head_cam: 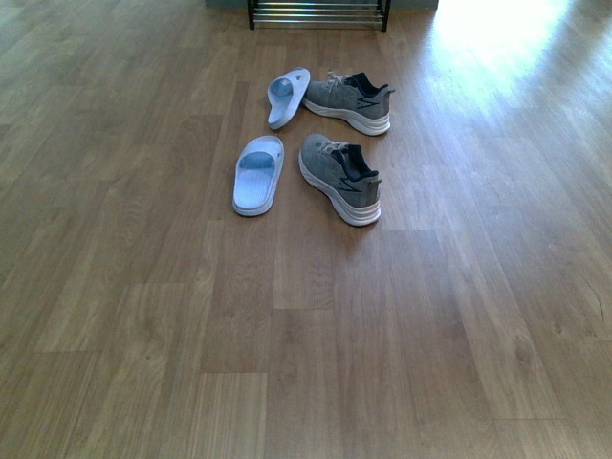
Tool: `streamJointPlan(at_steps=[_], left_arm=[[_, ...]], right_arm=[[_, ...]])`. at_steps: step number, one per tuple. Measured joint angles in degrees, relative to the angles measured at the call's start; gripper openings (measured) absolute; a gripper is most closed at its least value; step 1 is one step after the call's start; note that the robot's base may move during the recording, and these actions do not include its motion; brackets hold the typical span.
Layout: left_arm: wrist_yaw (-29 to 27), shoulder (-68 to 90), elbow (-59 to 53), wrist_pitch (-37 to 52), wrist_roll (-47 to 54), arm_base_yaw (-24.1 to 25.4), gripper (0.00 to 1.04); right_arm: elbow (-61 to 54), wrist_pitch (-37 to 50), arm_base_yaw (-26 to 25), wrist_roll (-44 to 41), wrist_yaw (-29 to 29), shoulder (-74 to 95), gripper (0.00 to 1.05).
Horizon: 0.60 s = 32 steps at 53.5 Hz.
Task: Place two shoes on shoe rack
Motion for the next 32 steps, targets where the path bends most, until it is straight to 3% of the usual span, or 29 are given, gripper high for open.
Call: streamJointPlan(at_steps=[32], left_arm=[[0.00,0.00,0.00,0.00,0.00,0.00,0.95]], right_arm=[[0.00,0.00,0.00,0.00,0.00,0.00,0.95]])
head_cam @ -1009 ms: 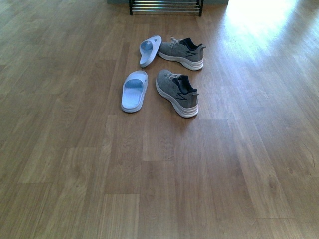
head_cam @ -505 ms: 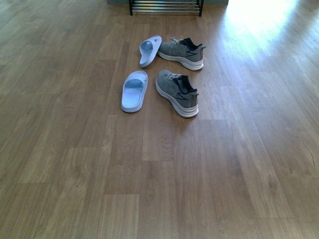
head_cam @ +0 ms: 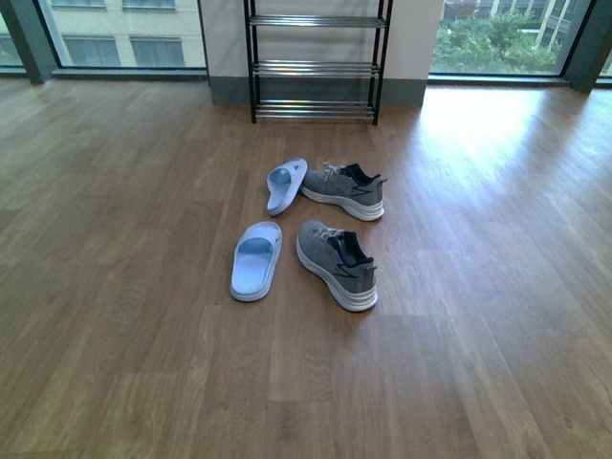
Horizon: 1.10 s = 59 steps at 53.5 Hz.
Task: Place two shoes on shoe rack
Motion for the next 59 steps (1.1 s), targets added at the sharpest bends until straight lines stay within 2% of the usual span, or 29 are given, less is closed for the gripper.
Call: streamJointPlan(at_steps=[59], left_arm=[[-0.17,0.00,0.00,0.00,0.00,0.00,0.95]], right_arm=[[0.00,0.00,0.00,0.02,-0.22,0.00,0.95]])
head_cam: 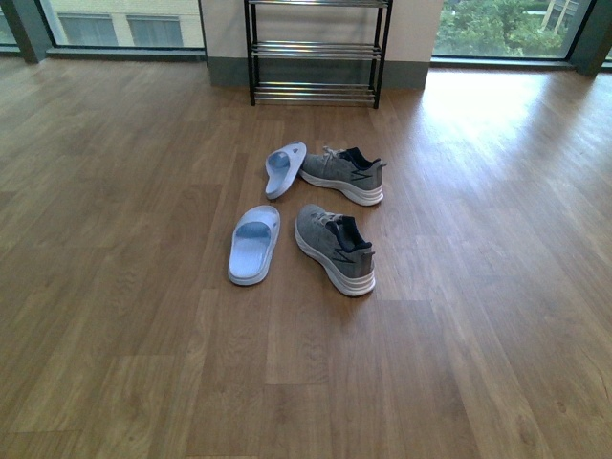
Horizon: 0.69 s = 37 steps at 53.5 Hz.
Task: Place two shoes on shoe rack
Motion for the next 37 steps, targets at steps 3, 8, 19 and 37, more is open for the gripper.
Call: streamJointPlan(at_steps=[3,8,19,37], left_arm=[[0.02,0.00,0.00,0.00,0.00,0.00,0.95],[0.22,0.00,0.00,0.00,0.02,0.00,0.95],[0.17,0.00,0.00,0.00,0.00,0.00,0.95],[0.17,0.00,0.00,0.00,0.00,0.00,0.95]], right_arm=[[0.00,0.00,0.00,0.00,0.00,0.00,0.95],[0.00,-0.02,0.00,0.07,0.24,0.00,0.95],[0.00,-0.02,0.00,0.07,0.20,-0.04,0.95],[0.00,0.00,0.00,0.07,0.07,-0.04,0.95]])
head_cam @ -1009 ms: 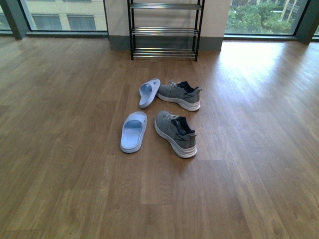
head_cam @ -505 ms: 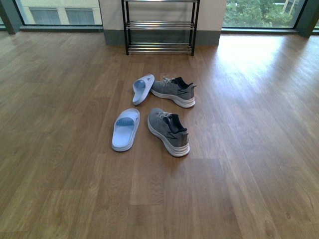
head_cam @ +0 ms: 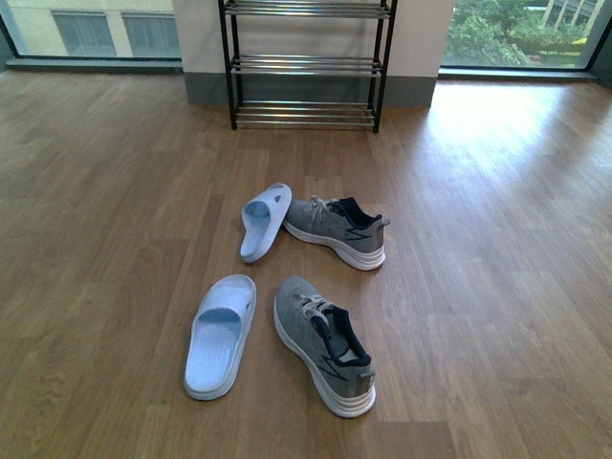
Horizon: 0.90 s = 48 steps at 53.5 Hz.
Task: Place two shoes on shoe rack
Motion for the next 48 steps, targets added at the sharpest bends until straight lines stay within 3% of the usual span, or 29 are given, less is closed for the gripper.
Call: streamJointPlan(at_steps=[48], left_arm=[[0.00,0.00,0.00,0.00,0.02,0.02,0.95]], right_arm=[[0.00,-0.02,0.00,0.00,-0.02,0.02,0.95]])
